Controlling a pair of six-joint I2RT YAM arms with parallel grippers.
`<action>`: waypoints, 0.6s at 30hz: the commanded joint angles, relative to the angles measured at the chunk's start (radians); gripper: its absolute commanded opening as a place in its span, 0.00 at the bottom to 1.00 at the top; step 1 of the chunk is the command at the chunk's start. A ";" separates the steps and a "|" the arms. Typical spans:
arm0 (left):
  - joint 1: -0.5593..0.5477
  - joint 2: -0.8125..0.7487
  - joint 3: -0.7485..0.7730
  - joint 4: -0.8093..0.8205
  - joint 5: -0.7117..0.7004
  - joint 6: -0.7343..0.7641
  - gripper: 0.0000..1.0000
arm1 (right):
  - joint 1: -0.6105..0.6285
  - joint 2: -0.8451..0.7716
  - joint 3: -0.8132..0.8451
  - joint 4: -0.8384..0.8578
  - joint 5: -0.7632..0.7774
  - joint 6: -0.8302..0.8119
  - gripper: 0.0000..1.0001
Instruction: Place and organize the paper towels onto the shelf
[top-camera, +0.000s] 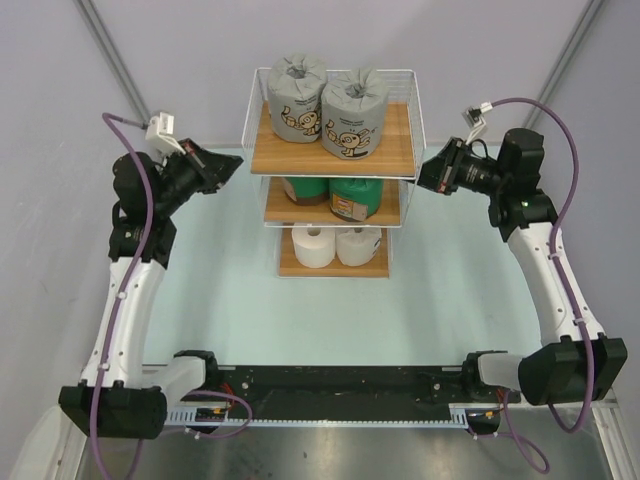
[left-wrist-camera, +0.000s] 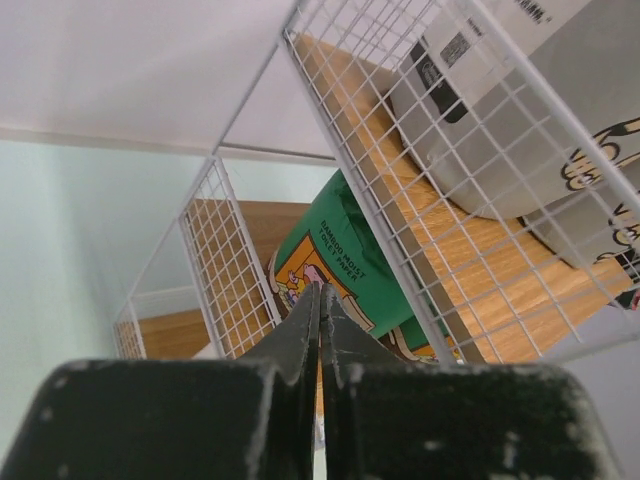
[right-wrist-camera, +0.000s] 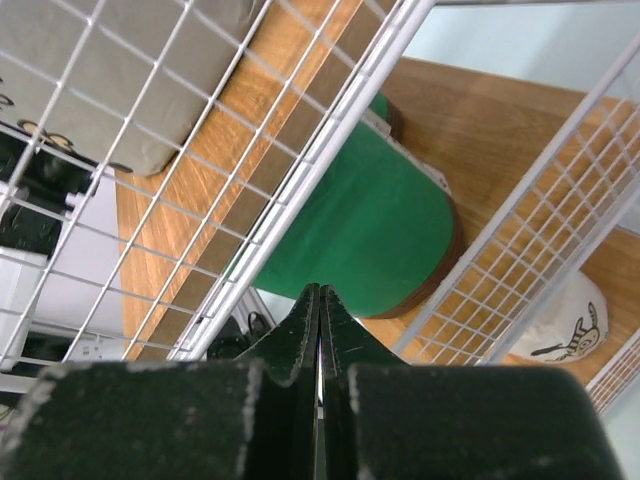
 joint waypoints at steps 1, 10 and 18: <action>0.007 0.037 0.024 0.062 0.126 -0.047 0.00 | 0.032 -0.025 0.046 -0.046 -0.044 -0.046 0.00; 0.007 0.075 0.038 0.089 0.165 -0.043 0.00 | 0.070 0.028 0.046 0.020 -0.178 -0.022 0.00; 0.007 0.118 0.067 0.102 0.185 -0.038 0.00 | 0.070 0.085 0.048 0.094 -0.231 0.009 0.00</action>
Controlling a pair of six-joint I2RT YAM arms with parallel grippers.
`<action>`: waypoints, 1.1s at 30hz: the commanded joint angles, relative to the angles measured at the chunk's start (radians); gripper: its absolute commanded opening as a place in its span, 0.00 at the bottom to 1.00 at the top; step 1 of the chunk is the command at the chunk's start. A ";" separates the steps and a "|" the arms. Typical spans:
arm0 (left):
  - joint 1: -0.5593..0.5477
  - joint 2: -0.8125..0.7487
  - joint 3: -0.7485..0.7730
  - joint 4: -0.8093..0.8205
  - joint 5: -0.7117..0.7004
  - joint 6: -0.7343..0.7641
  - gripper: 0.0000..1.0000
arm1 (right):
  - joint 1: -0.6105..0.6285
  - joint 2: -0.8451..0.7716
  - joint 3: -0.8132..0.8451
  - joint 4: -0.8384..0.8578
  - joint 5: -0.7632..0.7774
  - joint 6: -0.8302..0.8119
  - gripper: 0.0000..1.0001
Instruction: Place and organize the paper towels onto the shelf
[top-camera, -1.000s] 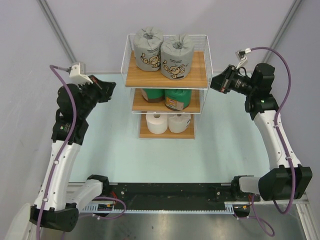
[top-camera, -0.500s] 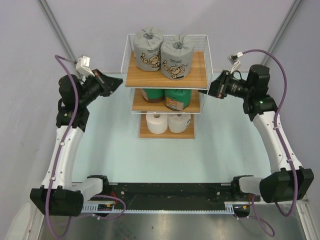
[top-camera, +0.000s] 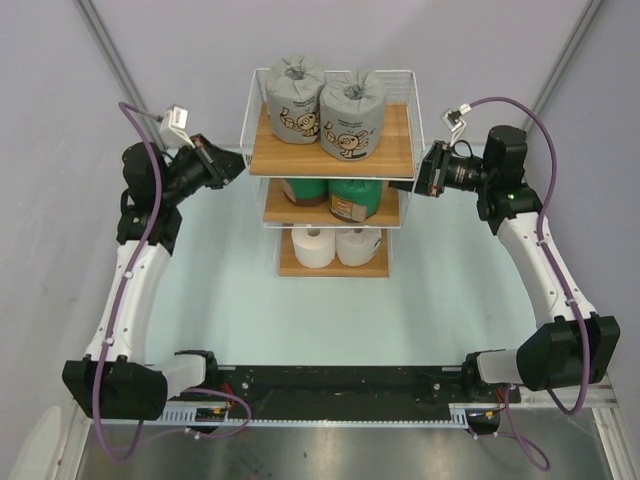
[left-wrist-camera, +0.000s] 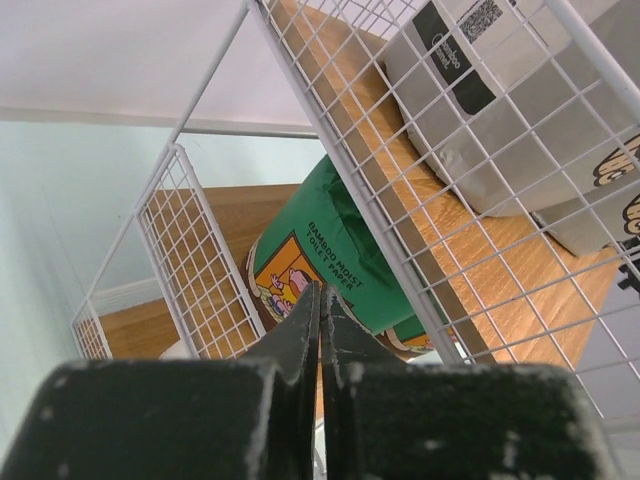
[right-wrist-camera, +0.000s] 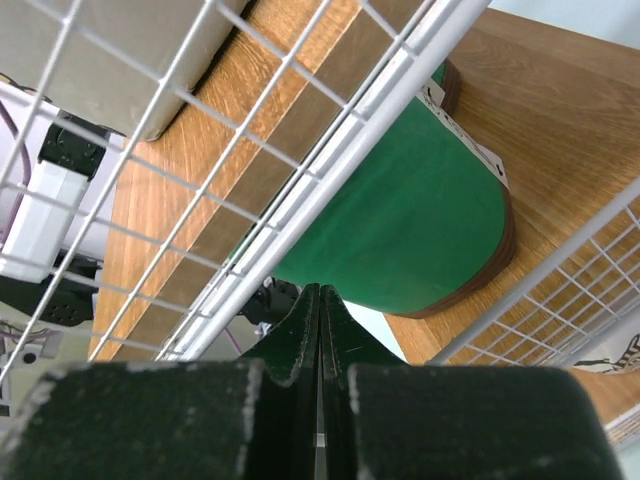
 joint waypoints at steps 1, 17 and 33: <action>0.006 0.014 0.055 0.051 0.042 -0.016 0.00 | 0.015 0.024 0.044 0.092 -0.103 0.060 0.00; 0.006 0.057 0.084 0.079 0.042 -0.022 0.00 | 0.025 0.094 0.043 0.232 -0.160 0.160 0.00; 0.006 0.065 0.075 0.086 0.060 -0.019 0.00 | 0.031 0.162 0.043 0.356 -0.124 0.260 0.00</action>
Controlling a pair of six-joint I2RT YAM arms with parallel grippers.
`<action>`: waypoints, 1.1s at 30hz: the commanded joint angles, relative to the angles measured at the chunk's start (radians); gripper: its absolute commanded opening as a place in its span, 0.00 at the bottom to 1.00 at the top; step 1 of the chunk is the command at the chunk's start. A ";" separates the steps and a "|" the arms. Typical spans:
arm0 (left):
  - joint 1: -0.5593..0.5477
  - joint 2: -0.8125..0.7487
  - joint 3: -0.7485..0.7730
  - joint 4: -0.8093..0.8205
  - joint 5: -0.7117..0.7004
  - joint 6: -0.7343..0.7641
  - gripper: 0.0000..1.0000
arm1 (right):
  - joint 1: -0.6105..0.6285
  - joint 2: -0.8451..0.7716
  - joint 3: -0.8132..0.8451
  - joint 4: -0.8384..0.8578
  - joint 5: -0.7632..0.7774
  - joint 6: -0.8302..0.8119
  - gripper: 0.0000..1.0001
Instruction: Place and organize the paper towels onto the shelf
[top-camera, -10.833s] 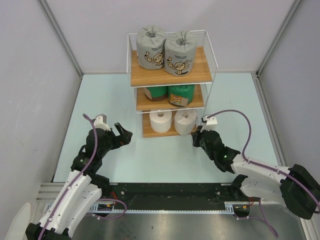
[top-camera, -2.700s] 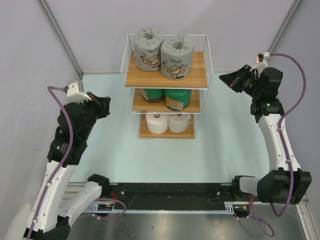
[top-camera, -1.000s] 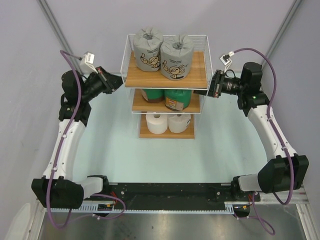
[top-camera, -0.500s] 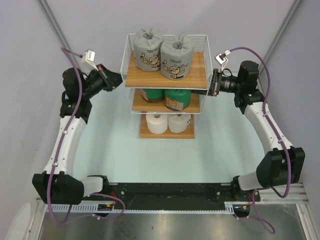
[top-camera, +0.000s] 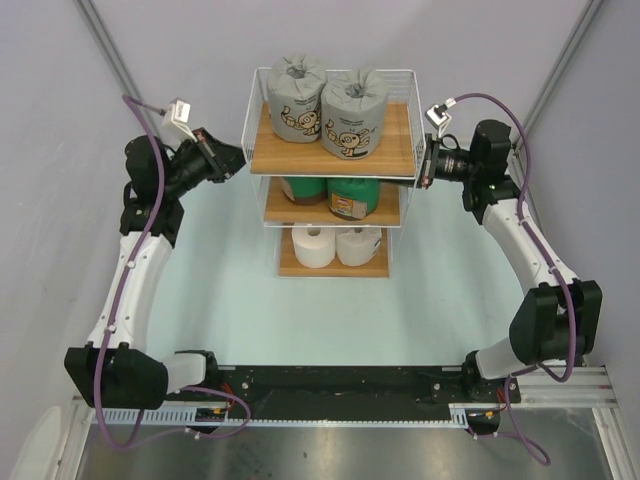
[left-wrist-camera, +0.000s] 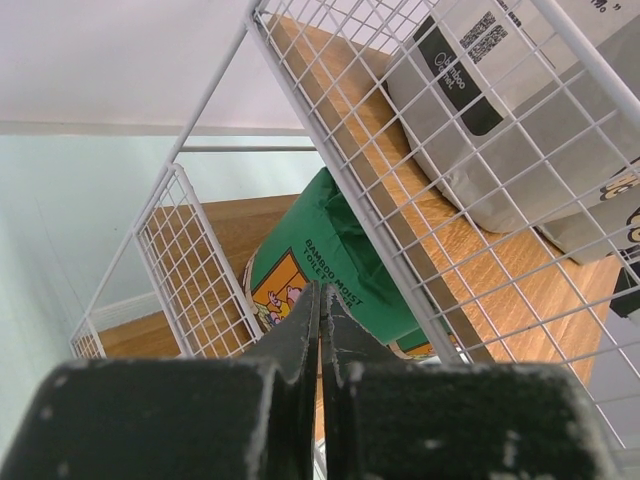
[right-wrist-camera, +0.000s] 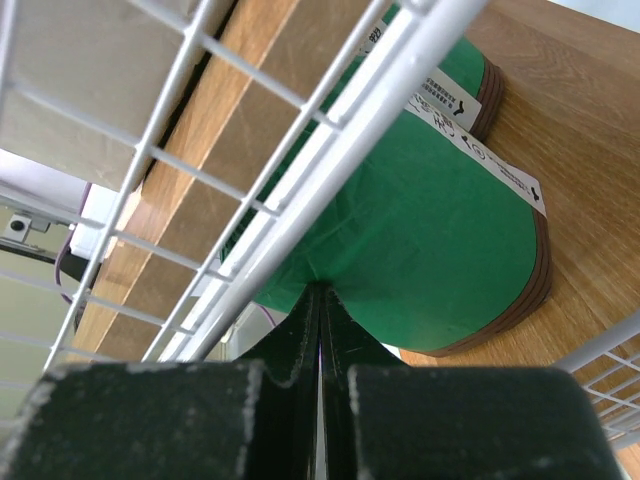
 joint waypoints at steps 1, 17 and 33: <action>0.006 0.006 0.042 0.048 0.039 -0.023 0.00 | 0.013 0.010 0.043 0.065 0.000 0.026 0.00; -0.031 0.129 0.108 0.055 0.023 -0.024 0.00 | 0.010 0.012 0.043 0.065 -0.003 0.026 0.00; -0.134 0.209 0.170 0.009 -0.025 0.030 0.01 | -0.010 0.010 0.043 0.056 -0.011 0.023 0.00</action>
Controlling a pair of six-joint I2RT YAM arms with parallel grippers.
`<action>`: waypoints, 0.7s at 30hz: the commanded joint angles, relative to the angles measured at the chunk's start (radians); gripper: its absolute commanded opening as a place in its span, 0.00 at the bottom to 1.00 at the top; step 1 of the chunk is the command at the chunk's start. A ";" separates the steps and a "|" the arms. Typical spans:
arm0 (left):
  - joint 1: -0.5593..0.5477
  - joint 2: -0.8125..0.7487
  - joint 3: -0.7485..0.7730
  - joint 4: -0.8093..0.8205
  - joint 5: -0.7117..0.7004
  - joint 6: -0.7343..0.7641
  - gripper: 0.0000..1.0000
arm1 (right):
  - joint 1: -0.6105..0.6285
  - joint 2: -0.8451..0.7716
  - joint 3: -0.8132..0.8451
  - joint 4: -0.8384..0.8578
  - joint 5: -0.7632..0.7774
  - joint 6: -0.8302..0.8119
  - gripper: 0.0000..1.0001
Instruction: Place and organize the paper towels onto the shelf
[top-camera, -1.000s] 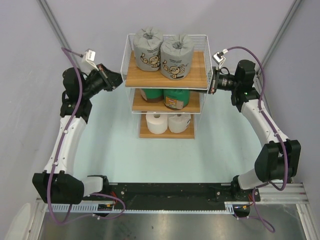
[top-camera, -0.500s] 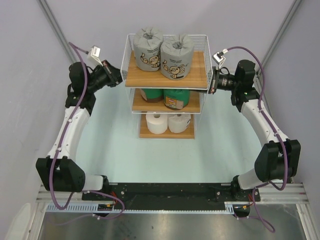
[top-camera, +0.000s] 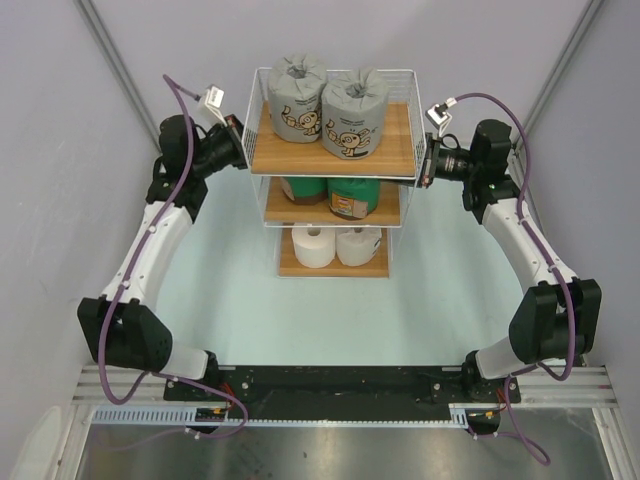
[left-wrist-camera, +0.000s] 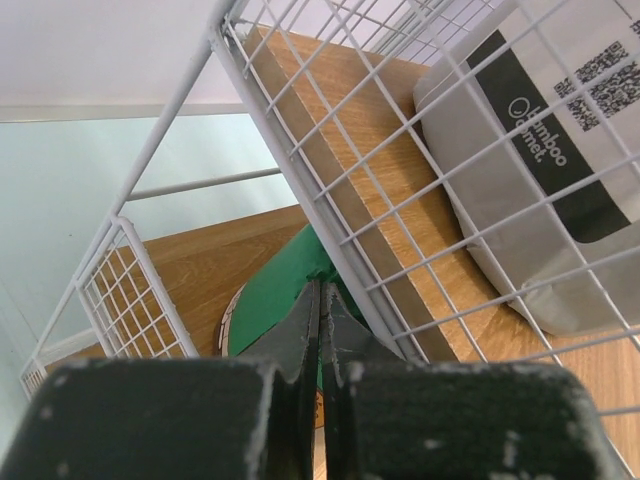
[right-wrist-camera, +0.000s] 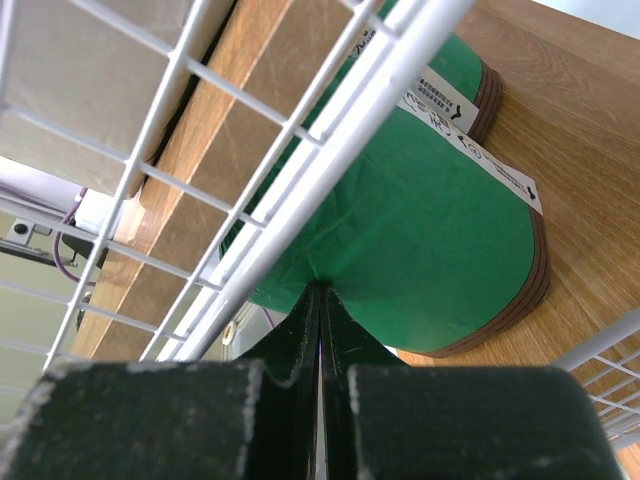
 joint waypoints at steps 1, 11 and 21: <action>-0.020 0.002 0.039 -0.017 -0.011 0.036 0.00 | -0.008 0.000 0.043 0.035 -0.010 0.001 0.00; -0.055 -0.019 0.011 -0.043 -0.004 0.068 0.01 | -0.011 0.031 0.043 0.120 -0.001 0.069 0.00; -0.089 -0.062 -0.043 -0.037 -0.002 0.071 0.00 | -0.042 0.077 0.043 0.255 -0.005 0.179 0.00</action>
